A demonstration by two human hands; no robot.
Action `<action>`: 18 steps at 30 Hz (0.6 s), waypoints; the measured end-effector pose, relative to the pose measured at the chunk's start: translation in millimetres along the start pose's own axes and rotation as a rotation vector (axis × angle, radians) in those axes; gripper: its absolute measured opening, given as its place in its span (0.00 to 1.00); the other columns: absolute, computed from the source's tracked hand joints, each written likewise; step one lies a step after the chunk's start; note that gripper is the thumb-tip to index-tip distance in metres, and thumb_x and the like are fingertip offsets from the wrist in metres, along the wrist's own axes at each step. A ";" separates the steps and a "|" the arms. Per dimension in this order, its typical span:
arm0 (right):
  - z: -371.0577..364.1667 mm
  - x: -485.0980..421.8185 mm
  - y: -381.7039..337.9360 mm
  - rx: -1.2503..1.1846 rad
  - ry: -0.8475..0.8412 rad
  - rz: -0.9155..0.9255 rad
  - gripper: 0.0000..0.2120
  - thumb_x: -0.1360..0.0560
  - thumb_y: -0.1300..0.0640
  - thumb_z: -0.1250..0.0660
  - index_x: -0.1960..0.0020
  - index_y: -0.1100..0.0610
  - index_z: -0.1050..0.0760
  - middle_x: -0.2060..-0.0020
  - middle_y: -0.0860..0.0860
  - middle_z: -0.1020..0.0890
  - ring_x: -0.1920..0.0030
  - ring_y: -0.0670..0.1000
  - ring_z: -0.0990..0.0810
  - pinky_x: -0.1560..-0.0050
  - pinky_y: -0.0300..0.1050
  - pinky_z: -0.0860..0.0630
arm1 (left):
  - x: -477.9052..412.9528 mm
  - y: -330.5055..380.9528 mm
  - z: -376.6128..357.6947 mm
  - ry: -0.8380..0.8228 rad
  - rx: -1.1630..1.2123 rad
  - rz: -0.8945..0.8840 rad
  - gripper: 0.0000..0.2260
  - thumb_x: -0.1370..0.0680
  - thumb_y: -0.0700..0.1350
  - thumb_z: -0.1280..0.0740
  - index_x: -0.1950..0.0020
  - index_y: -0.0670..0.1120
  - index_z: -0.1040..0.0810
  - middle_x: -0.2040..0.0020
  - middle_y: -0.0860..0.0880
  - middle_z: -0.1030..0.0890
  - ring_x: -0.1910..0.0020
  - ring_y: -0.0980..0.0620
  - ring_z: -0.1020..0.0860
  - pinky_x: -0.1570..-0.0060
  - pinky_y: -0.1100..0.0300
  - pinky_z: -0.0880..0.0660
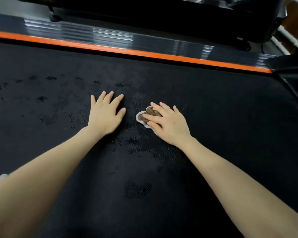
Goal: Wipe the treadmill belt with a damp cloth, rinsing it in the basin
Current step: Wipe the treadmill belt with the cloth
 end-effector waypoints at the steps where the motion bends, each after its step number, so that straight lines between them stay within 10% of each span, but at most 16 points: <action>1: 0.2 -0.7 0.9 -0.005 0.000 -0.008 0.17 0.21 0.43 0.47 0.35 0.39 0.27 0.27 0.47 0.35 0.27 0.55 0.39 0.31 0.64 0.43 | 15.1 1.3 4.4 0.018 -0.018 -0.013 0.23 0.20 0.56 0.47 0.27 0.49 0.35 0.26 0.40 0.36 0.26 0.39 0.43 0.29 0.38 0.53; 18: -1.4 66.3 -60.0 0.128 0.061 -0.099 0.23 0.23 0.42 0.49 0.35 0.47 0.26 0.31 0.57 0.29 0.34 0.63 0.30 0.43 0.62 0.28 | 122.0 -17.1 3.1 -0.026 -0.150 0.054 0.28 0.22 0.60 0.57 0.26 0.53 0.36 0.26 0.42 0.37 0.26 0.38 0.44 0.31 0.33 0.51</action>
Point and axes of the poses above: each hand's wrist, its own x-axis away from the middle knuckle, its own z-axis out of the back of the hand, y = z × x, the point moved 5 cm from there along -x, towards the middle knuckle
